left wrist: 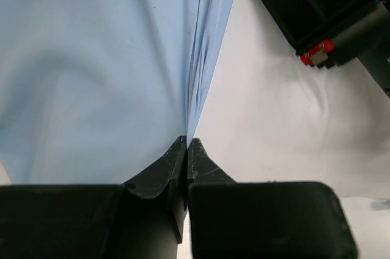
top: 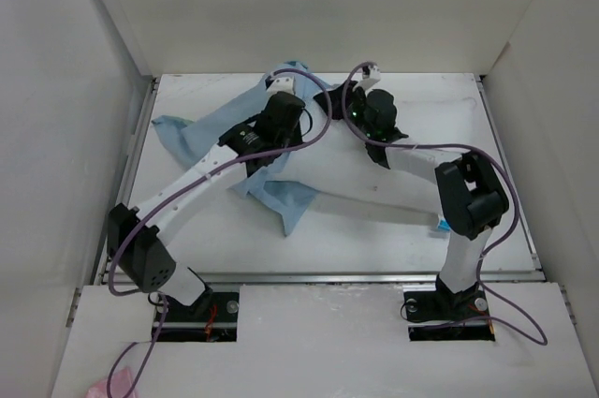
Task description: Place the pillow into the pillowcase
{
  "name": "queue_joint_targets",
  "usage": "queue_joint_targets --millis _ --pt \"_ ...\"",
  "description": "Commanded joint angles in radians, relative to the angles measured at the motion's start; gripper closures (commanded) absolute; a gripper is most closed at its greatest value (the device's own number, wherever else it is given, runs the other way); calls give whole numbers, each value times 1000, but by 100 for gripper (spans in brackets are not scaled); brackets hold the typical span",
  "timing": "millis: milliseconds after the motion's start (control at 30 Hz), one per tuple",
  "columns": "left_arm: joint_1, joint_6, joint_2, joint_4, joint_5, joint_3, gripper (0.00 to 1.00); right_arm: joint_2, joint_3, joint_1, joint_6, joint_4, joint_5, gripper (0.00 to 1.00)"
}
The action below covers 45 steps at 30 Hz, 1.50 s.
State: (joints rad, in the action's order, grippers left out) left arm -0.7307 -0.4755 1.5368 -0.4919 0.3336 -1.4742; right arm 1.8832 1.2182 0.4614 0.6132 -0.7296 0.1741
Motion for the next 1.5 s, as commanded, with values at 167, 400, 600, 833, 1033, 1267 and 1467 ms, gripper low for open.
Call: queue_joint_targets --millis 167,400,600,833,1033,1267,1467 --pt "-111 -135 -91 3 -162 146 100 10 88 -98 255 -136 -338 100" --pt "-55 -149 23 -95 -81 28 57 -5 172 -98 -82 71 -58 38" --pt "-55 -231 -104 -169 67 44 0 -209 126 -98 -442 401 -89 0" --pt "-55 -448 -328 -260 85 313 0 -364 15 12 -865 786 61 0" --pt "-55 -563 -420 -185 -71 581 0 -306 -17 189 -926 871 -114 0" --pt "-35 -574 -330 50 -75 695 0 -194 -26 266 -926 837 -208 0" --pt "25 -512 -141 188 -44 658 9 -76 1 278 -842 728 -393 35"
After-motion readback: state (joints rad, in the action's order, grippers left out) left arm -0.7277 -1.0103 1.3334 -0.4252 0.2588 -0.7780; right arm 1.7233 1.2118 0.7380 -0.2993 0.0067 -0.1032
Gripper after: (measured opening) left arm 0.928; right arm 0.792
